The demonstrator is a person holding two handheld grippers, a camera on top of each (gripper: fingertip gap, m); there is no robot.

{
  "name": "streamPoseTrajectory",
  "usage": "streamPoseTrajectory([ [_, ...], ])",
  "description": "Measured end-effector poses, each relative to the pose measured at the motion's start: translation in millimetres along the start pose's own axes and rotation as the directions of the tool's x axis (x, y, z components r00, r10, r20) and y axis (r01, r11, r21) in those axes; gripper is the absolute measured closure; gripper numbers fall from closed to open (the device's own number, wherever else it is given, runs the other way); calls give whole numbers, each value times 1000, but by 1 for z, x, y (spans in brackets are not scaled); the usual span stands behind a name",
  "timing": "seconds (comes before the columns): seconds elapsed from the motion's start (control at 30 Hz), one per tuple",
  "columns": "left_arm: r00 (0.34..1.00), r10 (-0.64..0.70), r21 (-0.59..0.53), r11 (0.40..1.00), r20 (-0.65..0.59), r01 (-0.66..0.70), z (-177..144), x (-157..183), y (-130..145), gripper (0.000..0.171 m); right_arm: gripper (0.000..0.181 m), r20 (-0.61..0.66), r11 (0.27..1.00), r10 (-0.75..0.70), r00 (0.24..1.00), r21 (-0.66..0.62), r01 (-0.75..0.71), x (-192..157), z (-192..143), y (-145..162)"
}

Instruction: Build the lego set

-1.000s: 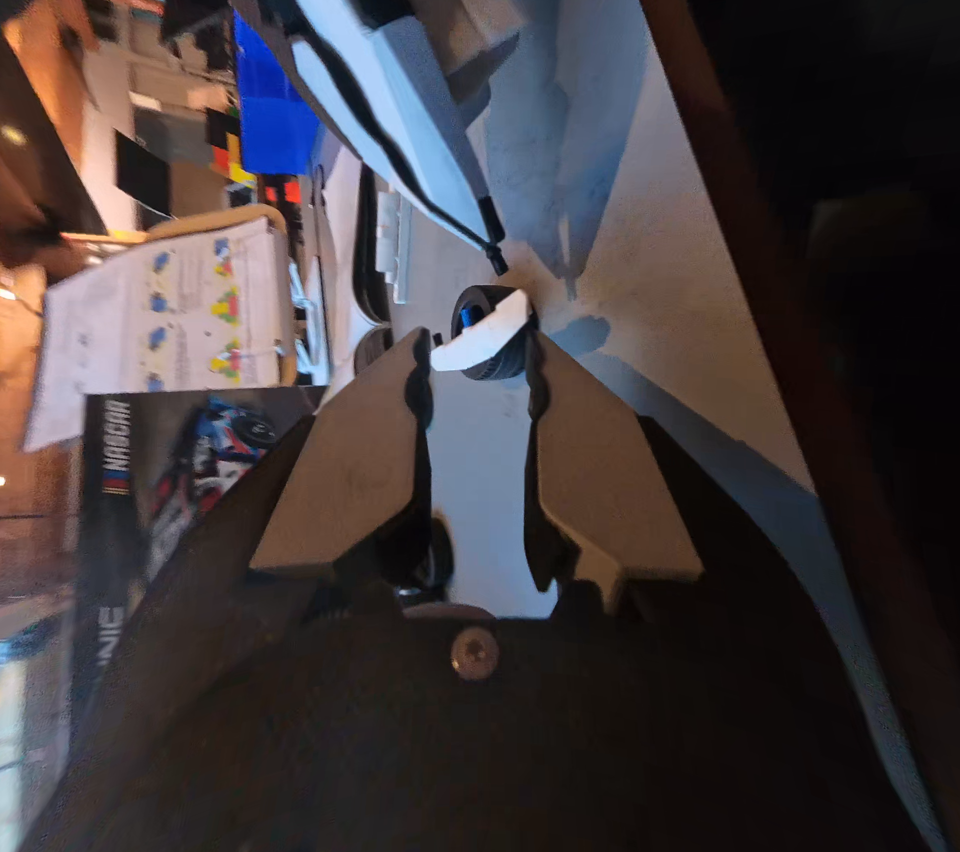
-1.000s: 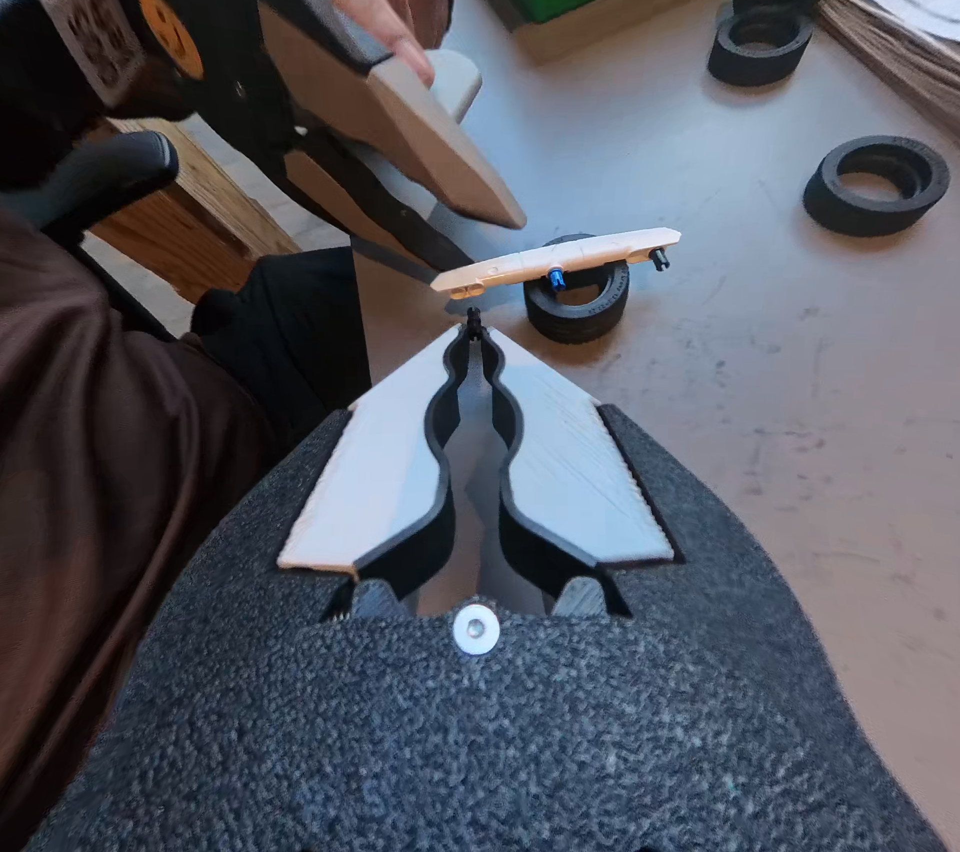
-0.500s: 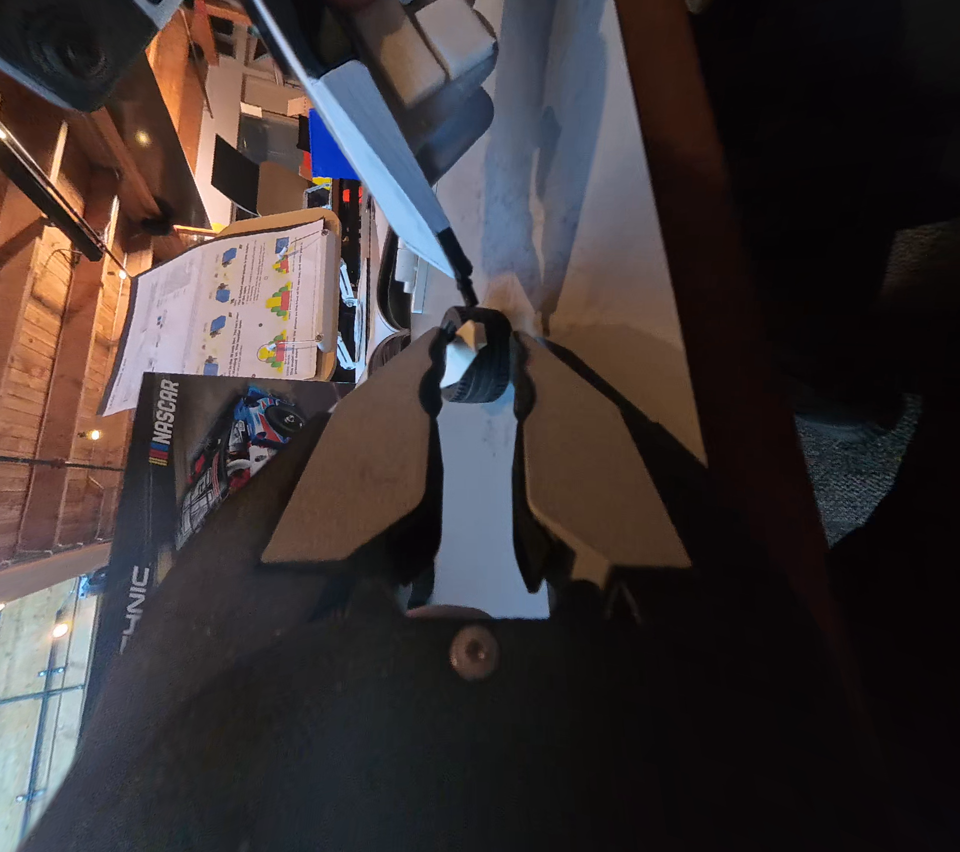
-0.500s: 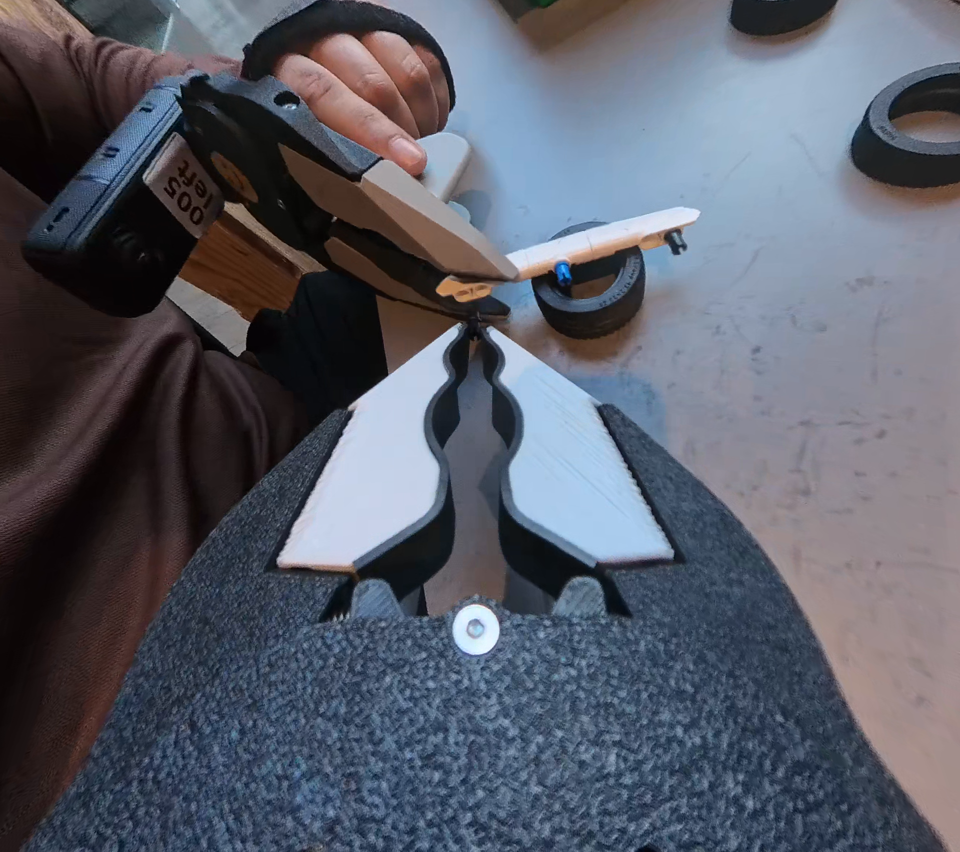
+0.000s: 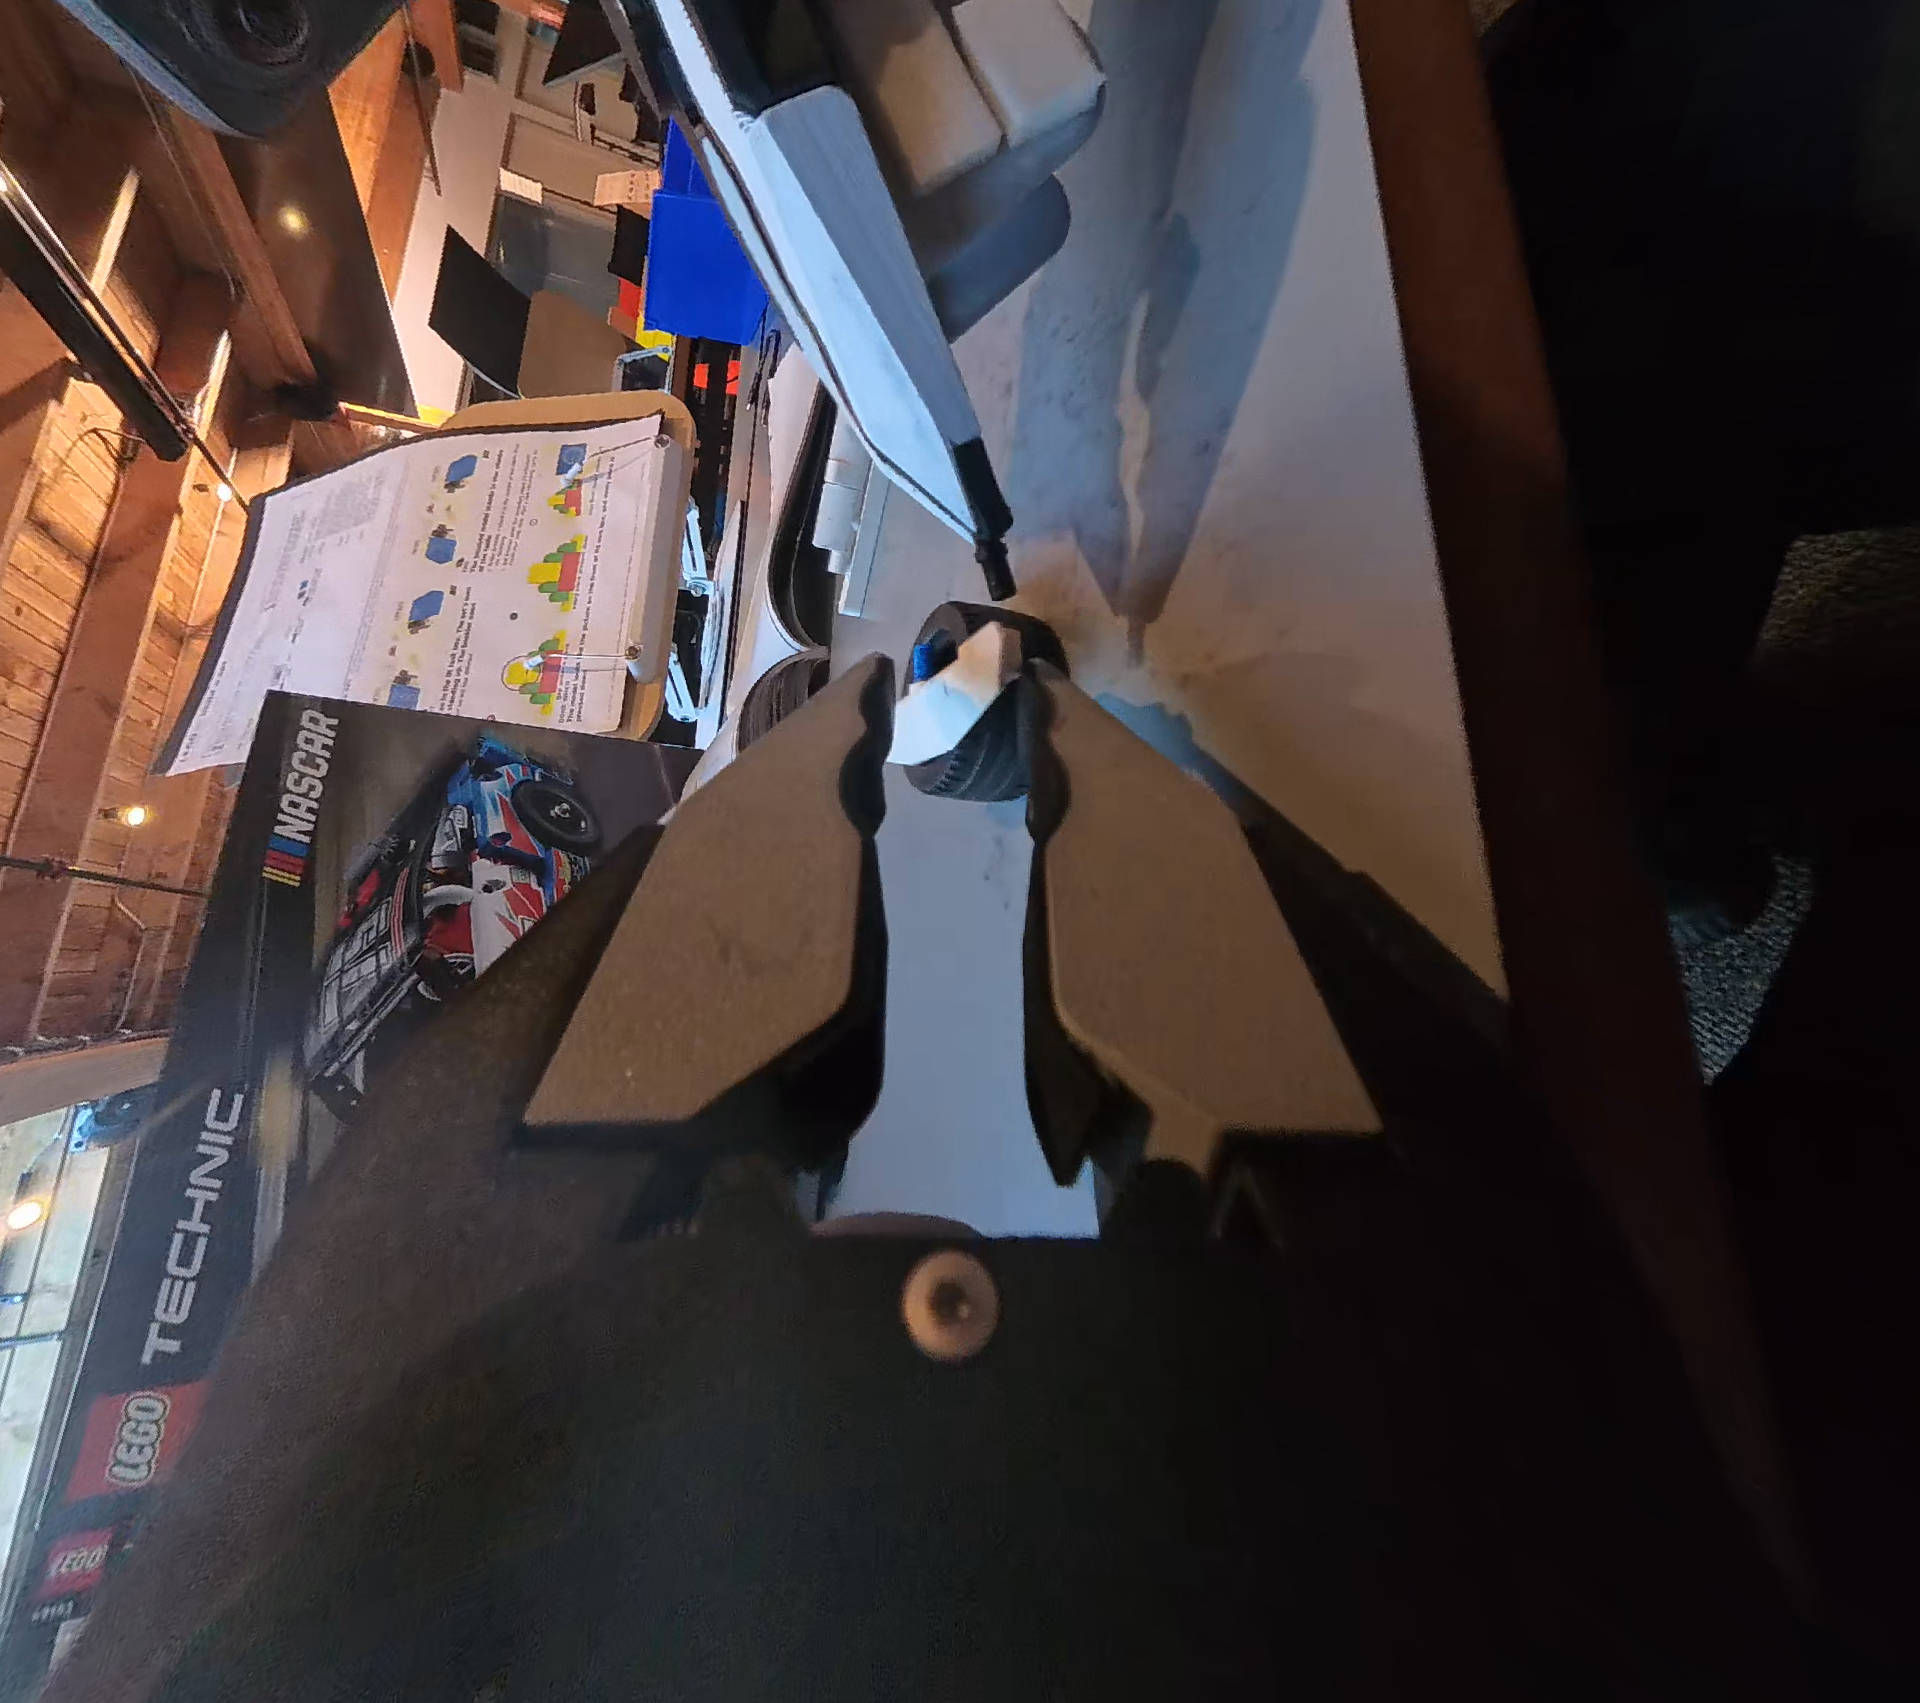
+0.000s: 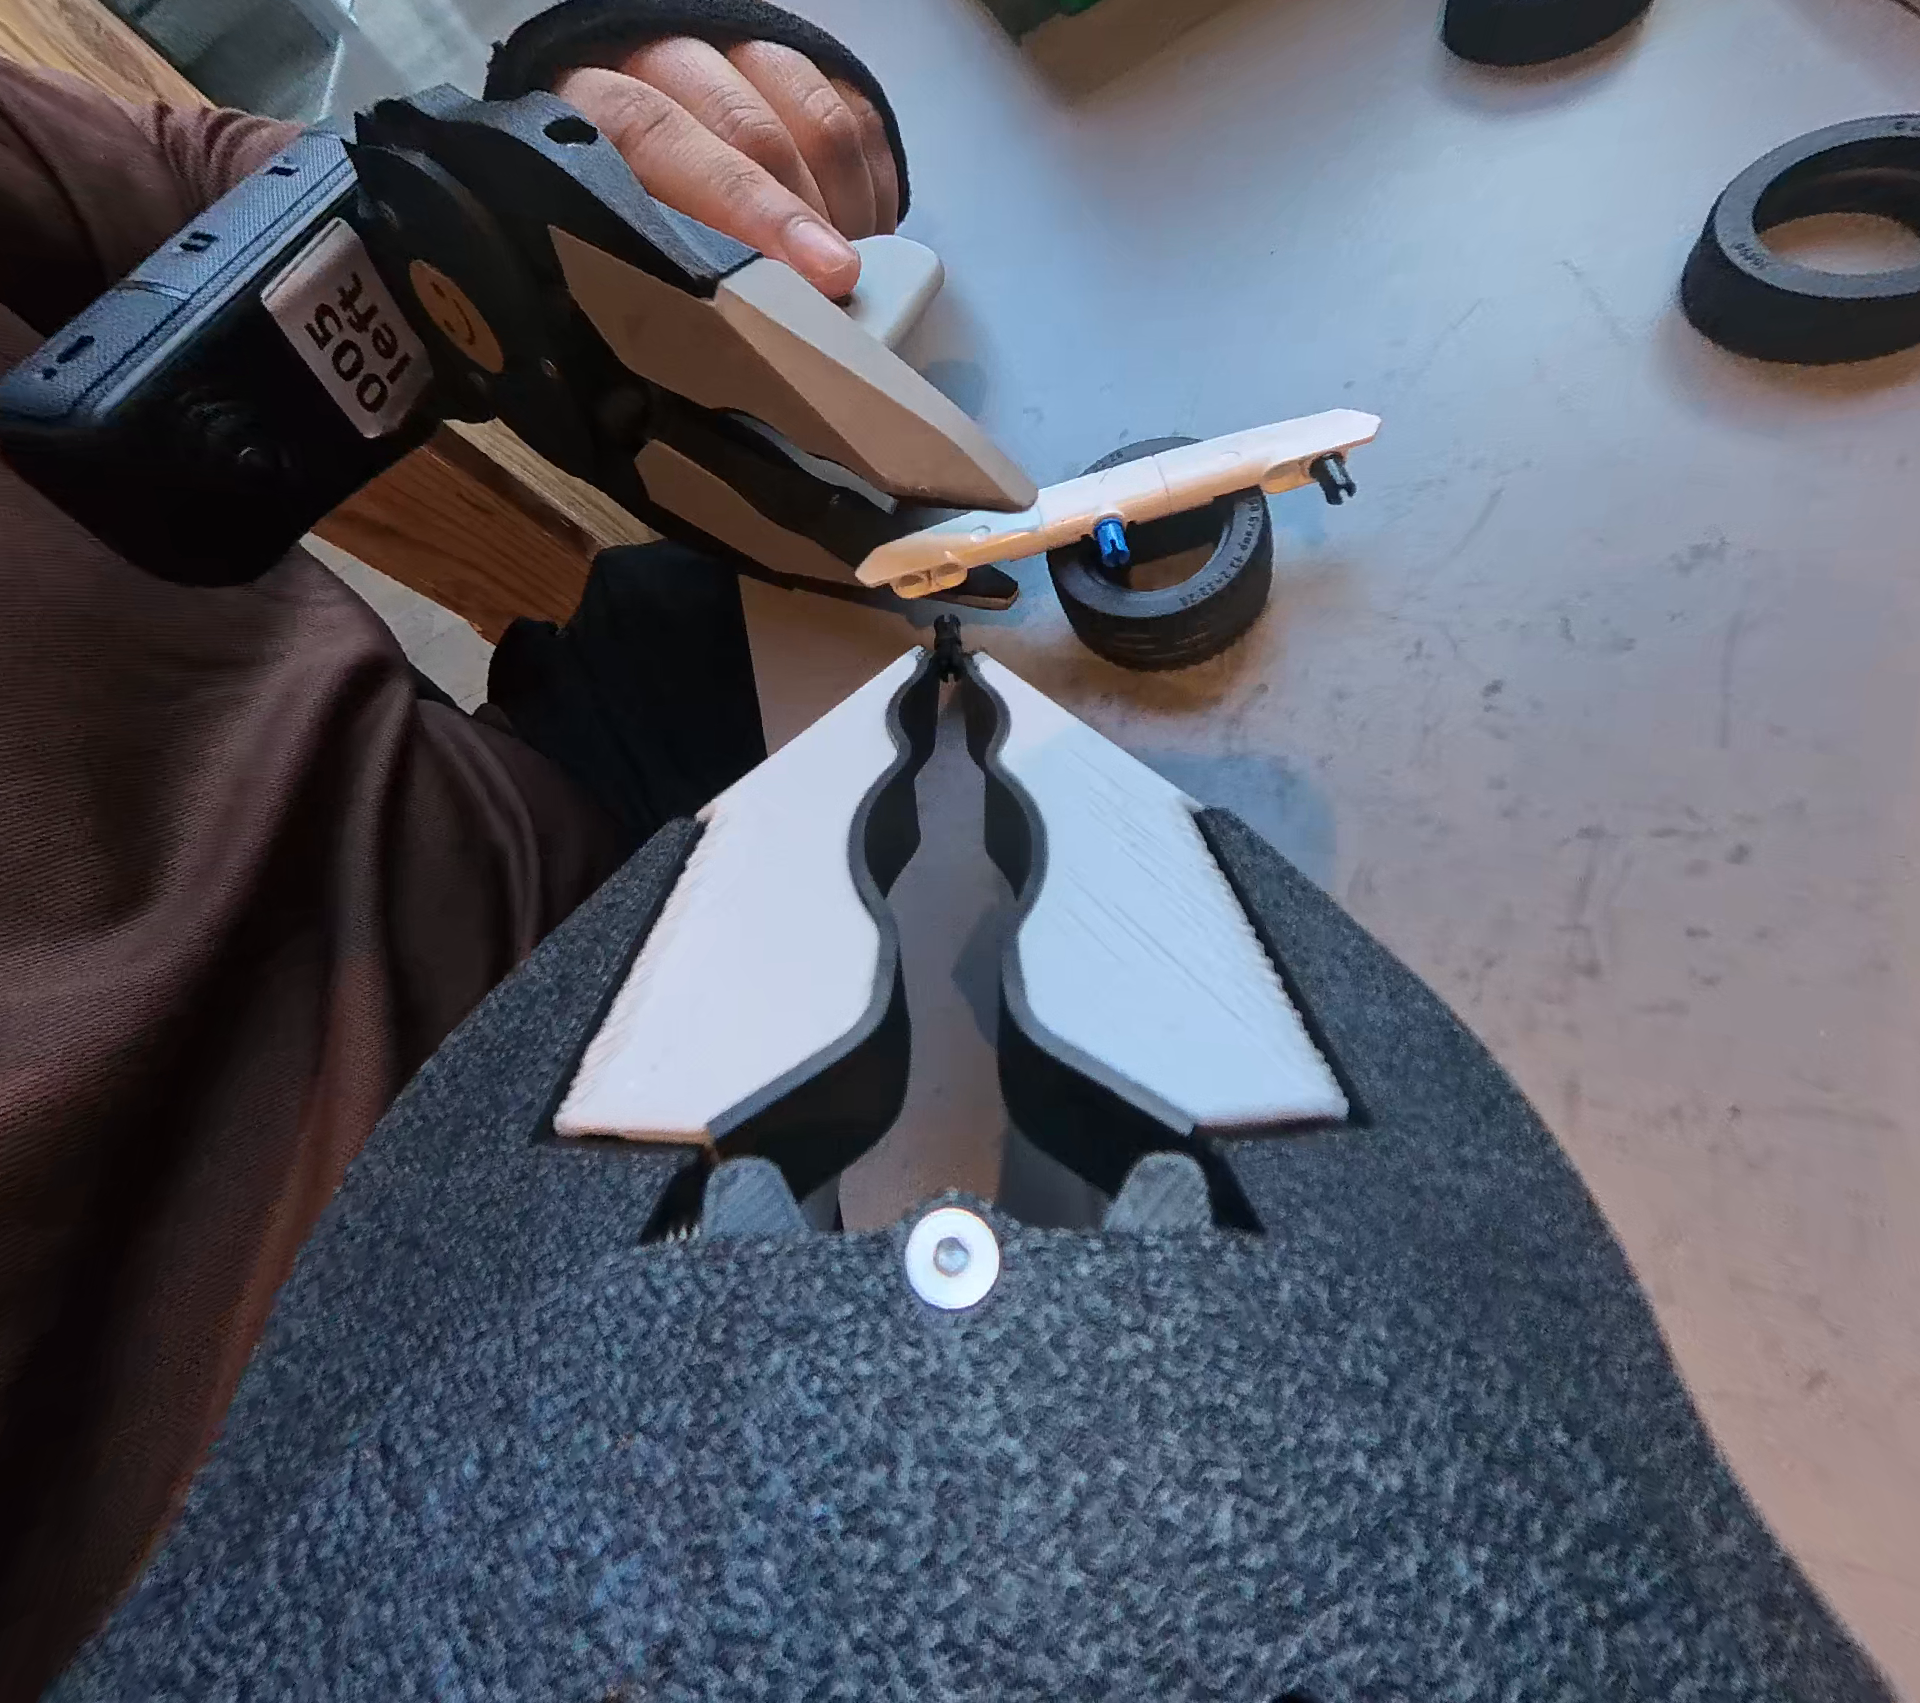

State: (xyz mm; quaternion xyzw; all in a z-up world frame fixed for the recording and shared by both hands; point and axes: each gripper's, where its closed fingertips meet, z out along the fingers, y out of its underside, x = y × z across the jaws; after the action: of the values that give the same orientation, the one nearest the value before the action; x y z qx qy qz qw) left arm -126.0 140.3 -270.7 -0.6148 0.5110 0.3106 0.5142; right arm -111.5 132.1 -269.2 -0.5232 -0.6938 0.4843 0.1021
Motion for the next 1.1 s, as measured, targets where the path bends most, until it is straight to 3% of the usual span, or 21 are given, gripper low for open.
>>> streamPoseTrajectory([
  [0.63,1000,15,-6,1000,24,-15,-5,2,-2,156,177,-18,999,-25,1000,19,26,0,-4,-1],
  [1.1,986,150,-29,989,70,-148,-5,7,-8,167,177,-43,999,-46,998,16,47,-5,1,-2],
])
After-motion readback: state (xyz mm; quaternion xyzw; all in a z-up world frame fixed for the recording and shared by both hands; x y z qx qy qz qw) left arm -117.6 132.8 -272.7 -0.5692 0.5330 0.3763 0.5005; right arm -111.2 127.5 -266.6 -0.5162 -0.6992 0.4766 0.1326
